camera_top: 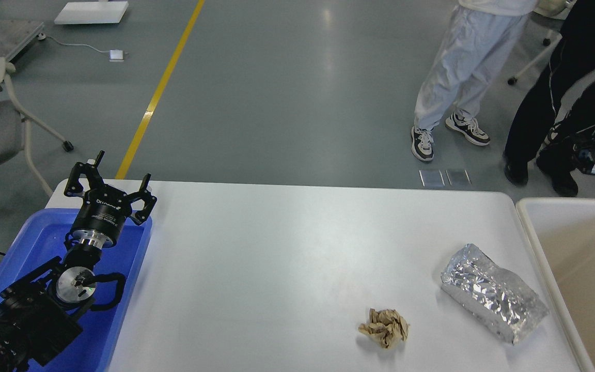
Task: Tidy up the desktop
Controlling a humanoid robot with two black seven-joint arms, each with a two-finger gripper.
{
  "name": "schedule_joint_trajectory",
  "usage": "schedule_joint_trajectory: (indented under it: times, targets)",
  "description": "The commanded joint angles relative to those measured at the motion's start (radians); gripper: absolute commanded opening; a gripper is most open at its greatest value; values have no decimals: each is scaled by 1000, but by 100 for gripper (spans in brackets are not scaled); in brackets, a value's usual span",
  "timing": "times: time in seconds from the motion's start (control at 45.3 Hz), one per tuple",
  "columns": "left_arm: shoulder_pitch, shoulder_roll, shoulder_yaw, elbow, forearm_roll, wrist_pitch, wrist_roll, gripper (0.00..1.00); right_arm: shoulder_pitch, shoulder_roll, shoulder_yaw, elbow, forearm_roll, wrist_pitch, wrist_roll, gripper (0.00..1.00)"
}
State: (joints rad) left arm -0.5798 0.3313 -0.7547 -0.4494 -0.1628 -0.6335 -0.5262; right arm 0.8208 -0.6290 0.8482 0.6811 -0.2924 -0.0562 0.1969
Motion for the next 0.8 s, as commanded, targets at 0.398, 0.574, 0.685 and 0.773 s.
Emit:
schedule_joint_trajectory:
  times: [0.398,0.574,0.685,0.773]
  targets:
    - [0,0,0,0,0,0,0,100,-314,173,190,112,-4,203,230,100]
    - [0,0,0,0,0,0,0,100,-324,203,183,97,1,211,233,100]
    - [0,0,0,0,0,0,0,100,-324,203,176,97,4,211,233,100]
    - [0,0,0,0,0,0,0,100,-325,203,173,97,9,211,233,100]
